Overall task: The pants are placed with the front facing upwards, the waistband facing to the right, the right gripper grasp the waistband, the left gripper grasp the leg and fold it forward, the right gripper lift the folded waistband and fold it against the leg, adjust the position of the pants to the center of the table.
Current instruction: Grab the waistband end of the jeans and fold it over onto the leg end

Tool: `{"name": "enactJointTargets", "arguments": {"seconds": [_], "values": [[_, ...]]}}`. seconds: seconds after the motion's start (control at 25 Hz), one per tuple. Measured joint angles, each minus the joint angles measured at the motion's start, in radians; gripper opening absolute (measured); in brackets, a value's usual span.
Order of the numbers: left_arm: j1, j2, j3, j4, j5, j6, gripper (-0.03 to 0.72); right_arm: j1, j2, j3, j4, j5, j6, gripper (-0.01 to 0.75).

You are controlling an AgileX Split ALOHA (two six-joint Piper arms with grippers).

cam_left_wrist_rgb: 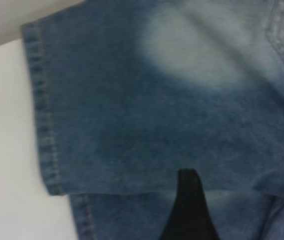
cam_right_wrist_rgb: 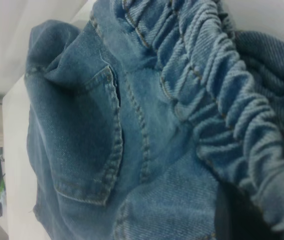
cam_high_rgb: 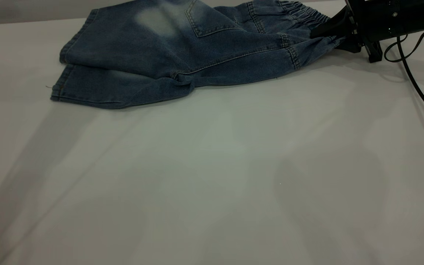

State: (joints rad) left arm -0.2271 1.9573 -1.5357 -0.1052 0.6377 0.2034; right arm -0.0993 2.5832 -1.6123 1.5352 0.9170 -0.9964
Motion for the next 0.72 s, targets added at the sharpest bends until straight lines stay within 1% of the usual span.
{"name": "enactJointTargets", "arguments": {"seconds": [0.12, 0.28, 0.56, 0.72], "values": [[-0.023, 0.065, -0.080, -0.001, 0.076, 0.000, 0.475, 0.000, -0.001, 0.000, -0.004, 0.003, 0.000, 0.115], [-0.052, 0.170, -0.241, 0.001, 0.187, 0.000, 0.475, 0.000, -0.001, -0.001, -0.012, 0.003, 0.003, 0.115], [-0.108, 0.411, -0.587, -0.001, 0.415, -0.001, 0.475, 0.000, -0.001, -0.001, -0.020, 0.004, 0.011, 0.115], [-0.146, 0.539, -0.764, -0.001, 0.494, -0.001, 0.475, 0.000, -0.001, -0.001, -0.022, 0.004, 0.011, 0.115]]}}
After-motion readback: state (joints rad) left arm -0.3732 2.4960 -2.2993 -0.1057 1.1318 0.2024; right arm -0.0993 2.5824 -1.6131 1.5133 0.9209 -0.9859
